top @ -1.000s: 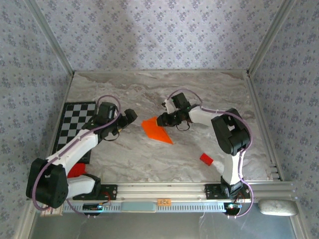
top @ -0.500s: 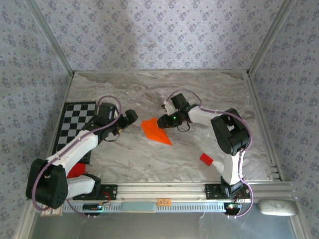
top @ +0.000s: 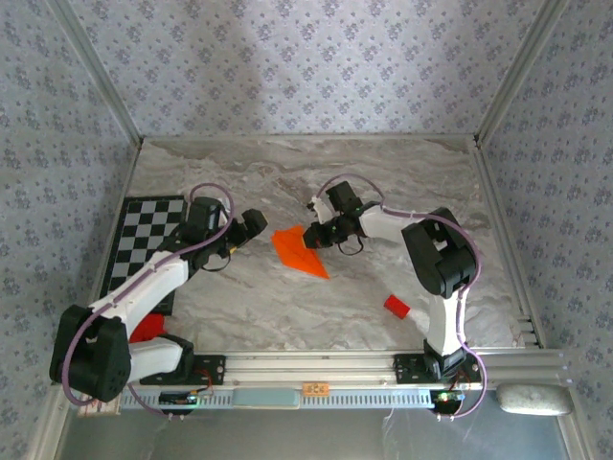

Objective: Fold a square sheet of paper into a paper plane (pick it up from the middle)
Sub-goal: Turn over the paper at the center of the table.

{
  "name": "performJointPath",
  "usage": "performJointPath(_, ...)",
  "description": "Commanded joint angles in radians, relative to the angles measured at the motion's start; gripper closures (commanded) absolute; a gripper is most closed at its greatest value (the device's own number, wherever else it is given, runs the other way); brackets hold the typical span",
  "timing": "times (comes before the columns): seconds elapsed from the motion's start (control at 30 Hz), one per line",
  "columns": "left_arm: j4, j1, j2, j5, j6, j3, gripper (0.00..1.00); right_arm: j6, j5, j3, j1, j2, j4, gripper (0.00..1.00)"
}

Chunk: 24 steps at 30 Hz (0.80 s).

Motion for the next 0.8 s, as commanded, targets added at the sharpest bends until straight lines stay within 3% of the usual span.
performJointPath(0.0,0.116,0.007,-0.019,0.099,0.015,-0.028,0.02,0.068,-0.040,-0.058,-0.015,-0.092,0.108,1.00)
performJointPath(0.13,0.255,-0.007,-0.042,0.183,-0.014,-0.059,0.03,0.215,-0.095,-0.129,-0.046,-0.193,0.306,1.00)
performJointPath(0.43,0.525,-0.091,-0.060,0.222,-0.061,-0.100,0.11,0.557,-0.158,-0.192,-0.066,-0.320,0.631,1.00)
performJointPath(0.6,0.614,-0.112,-0.042,0.225,-0.068,-0.092,0.29,0.673,-0.191,-0.199,-0.069,-0.352,0.728,1.00)
performJointPath(0.77,0.683,-0.117,-0.018,0.247,-0.086,-0.088,0.39,0.757,-0.211,-0.208,-0.063,-0.363,0.812,0.99)
